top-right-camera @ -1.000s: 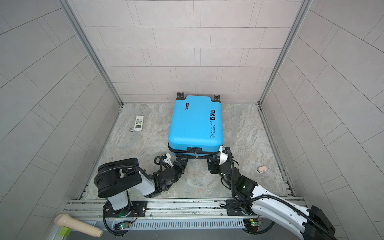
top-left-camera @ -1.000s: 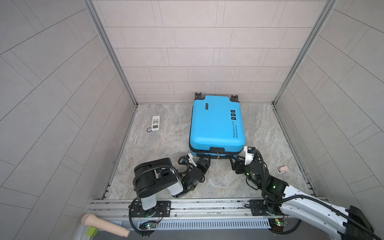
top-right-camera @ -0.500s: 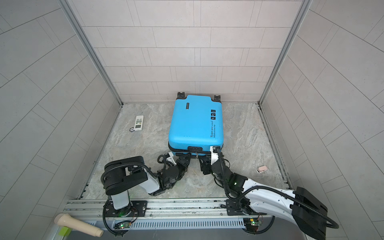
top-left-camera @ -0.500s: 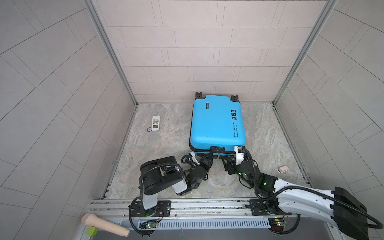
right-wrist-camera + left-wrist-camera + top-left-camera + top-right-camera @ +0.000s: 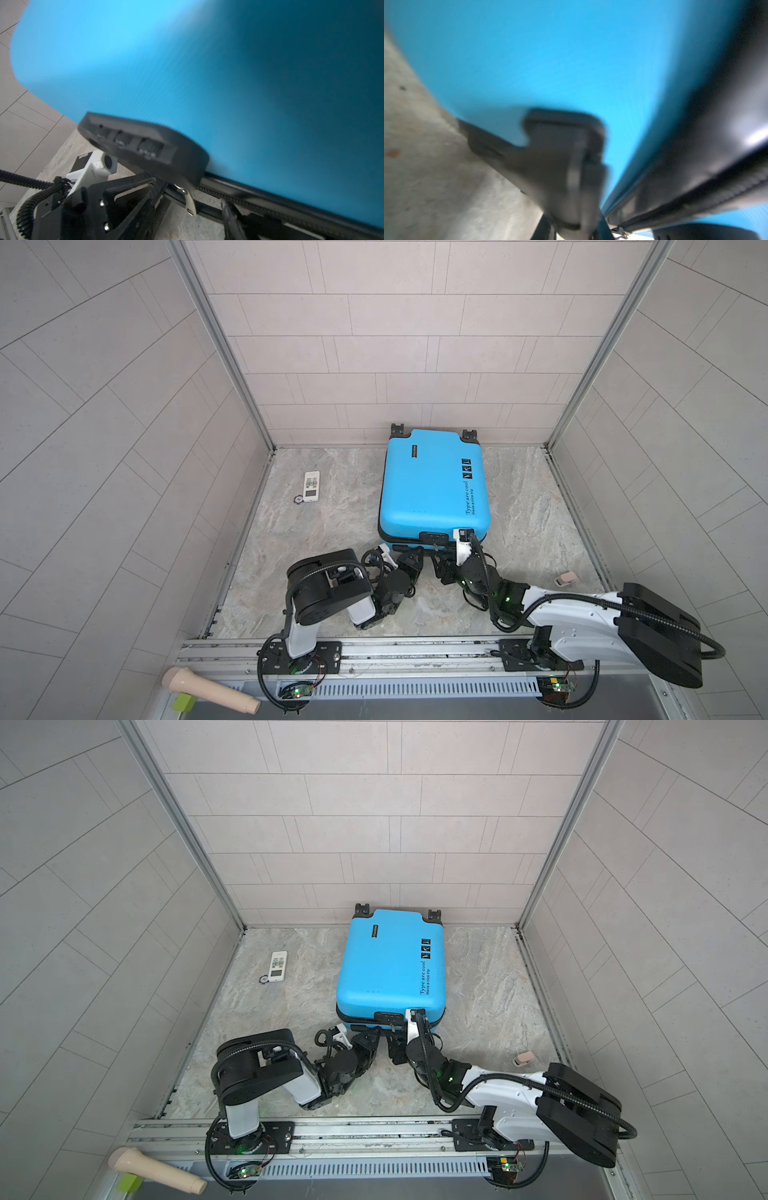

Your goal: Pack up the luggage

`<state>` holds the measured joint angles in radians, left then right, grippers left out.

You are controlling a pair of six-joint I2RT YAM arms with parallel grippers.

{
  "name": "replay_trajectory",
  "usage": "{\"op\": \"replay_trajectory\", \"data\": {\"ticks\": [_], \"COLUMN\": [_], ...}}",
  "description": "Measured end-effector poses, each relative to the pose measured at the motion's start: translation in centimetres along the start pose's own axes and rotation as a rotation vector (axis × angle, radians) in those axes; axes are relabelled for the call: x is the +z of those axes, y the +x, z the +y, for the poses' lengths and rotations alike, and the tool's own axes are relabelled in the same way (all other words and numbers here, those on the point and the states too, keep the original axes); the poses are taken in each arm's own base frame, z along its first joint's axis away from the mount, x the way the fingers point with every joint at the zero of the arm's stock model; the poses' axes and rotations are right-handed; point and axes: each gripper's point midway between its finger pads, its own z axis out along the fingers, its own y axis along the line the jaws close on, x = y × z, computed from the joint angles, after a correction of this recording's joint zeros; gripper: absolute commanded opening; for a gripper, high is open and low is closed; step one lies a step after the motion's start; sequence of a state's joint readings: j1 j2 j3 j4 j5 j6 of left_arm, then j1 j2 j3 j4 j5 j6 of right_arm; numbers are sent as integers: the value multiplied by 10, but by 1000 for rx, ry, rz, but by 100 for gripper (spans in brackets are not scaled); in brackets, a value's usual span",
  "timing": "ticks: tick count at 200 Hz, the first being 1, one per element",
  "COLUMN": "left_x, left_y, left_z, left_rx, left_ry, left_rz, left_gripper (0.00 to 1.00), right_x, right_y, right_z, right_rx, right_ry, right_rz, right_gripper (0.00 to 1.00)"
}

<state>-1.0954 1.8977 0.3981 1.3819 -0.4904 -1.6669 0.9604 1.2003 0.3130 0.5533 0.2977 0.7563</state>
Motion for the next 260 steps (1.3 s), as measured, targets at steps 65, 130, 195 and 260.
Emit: {"op": "replay_trajectory", "data": {"ticks": [65, 130, 195, 260], "left_x": [4, 14, 15, 19], "left_y": [0, 18, 21, 18], "left_z": [-1, -5, -6, -6], "left_rx": [4, 19, 23, 26], "left_ry": [-2, -13, -15, -21], "left_rz": [14, 87, 98, 77], "left_gripper": [0, 0, 0, 0], "right_x": [3, 4, 6, 16], "right_y": [-4, -10, -18, -19], "right_z": [-10, -20, -34, -35], "right_rx": [12, 34, 76, 85], "right_ry": [43, 68, 95, 98], "right_rz": [-42, -76, -110, -124], "right_gripper": [53, 50, 44, 36]}}
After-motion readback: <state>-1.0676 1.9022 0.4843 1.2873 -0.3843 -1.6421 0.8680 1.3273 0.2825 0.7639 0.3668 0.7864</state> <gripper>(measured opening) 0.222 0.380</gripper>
